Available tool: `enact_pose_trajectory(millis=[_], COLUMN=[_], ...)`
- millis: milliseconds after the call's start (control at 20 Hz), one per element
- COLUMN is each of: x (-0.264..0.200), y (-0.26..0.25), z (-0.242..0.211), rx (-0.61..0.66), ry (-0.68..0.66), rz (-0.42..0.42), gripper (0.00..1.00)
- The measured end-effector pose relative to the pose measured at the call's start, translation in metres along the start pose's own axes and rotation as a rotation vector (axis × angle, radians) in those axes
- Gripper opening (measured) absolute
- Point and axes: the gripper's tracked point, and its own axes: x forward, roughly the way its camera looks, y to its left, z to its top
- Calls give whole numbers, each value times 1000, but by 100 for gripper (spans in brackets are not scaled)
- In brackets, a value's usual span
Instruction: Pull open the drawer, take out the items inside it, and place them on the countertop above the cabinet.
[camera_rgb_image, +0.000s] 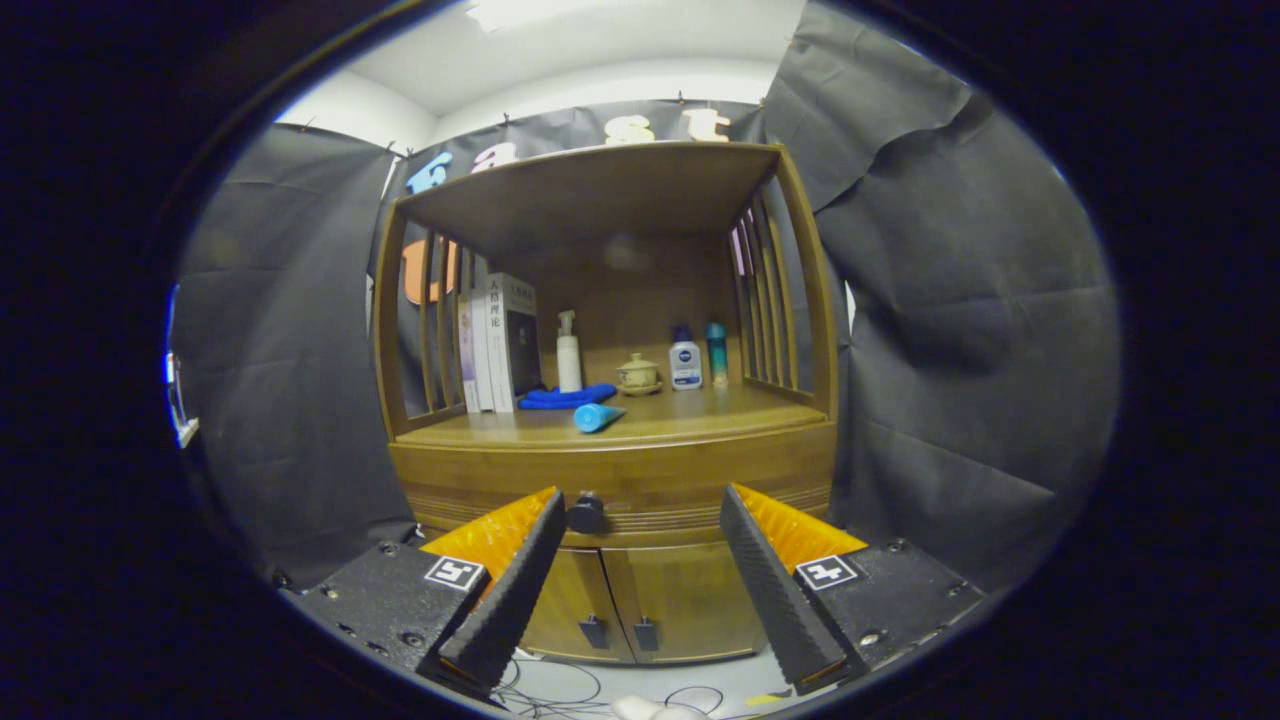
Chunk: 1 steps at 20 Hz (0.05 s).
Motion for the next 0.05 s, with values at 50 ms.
enact_pose_trajectory(millis=[50], x=[0], y=[0], z=[0], rx=[0], ry=[-1], rz=[0], gripper=[98])
